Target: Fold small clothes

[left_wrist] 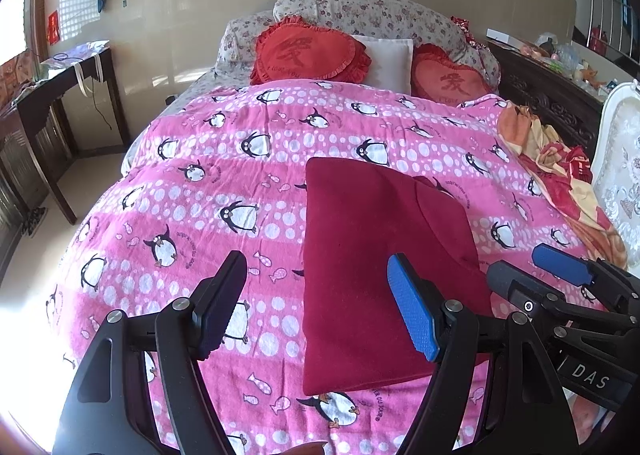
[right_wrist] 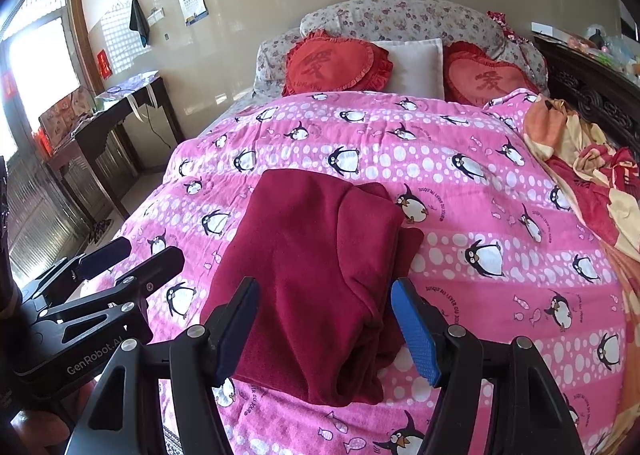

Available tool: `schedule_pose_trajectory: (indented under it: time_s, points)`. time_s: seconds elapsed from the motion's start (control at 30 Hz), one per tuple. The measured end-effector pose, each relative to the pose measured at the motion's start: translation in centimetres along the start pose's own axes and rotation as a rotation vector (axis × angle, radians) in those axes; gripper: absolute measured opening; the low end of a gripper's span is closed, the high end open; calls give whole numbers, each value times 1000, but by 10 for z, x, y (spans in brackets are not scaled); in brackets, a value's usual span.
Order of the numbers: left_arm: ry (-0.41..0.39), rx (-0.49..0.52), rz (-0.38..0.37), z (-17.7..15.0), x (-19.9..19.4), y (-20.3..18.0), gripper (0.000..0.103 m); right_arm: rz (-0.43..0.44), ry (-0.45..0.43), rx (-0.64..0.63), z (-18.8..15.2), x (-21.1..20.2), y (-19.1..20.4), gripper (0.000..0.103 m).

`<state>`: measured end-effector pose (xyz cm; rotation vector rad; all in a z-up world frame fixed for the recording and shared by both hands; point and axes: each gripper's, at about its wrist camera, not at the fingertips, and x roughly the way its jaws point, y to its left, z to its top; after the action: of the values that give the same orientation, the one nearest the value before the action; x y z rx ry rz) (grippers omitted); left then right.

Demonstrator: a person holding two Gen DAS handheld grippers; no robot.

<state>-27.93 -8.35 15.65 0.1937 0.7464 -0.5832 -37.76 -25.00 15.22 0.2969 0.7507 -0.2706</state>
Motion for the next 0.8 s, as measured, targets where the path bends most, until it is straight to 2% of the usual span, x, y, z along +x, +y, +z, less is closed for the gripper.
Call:
schedule_pose_trajectory:
  time_s: [0.8]
  points:
    - [21,0,4,-2,11,0,73,-1,33,-3,1,12,0,66]
